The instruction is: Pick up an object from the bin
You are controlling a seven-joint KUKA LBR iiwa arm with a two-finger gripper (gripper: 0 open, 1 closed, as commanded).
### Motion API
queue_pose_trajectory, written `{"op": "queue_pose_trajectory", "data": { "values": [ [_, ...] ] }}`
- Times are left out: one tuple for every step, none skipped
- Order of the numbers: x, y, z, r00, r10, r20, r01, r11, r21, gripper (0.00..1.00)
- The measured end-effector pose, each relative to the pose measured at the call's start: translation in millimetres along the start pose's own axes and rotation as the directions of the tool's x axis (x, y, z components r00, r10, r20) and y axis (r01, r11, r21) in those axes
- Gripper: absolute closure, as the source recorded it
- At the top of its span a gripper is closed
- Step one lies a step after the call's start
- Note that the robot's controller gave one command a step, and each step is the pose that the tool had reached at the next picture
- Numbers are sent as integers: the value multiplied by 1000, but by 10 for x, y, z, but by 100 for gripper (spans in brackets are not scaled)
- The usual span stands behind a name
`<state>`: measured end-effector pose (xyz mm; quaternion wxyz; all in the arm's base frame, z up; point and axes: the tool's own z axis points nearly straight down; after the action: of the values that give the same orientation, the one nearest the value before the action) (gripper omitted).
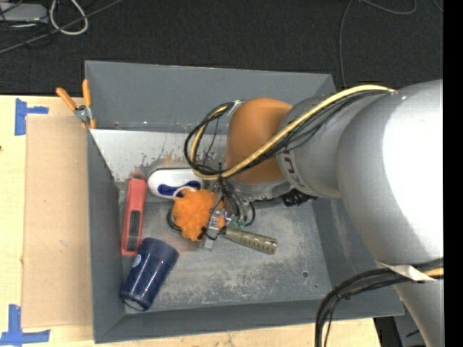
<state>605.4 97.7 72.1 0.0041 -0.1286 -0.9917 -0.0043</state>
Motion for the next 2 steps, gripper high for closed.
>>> {"op": "queue_pose_trajectory", "data": {
  "values": [
    [-65, -33, -21, 993, -113, 12, 113, 994, 1, 100],
    [-65, -33, -21, 993, -113, 12, 113, 994, 1, 100]
  ]
}}
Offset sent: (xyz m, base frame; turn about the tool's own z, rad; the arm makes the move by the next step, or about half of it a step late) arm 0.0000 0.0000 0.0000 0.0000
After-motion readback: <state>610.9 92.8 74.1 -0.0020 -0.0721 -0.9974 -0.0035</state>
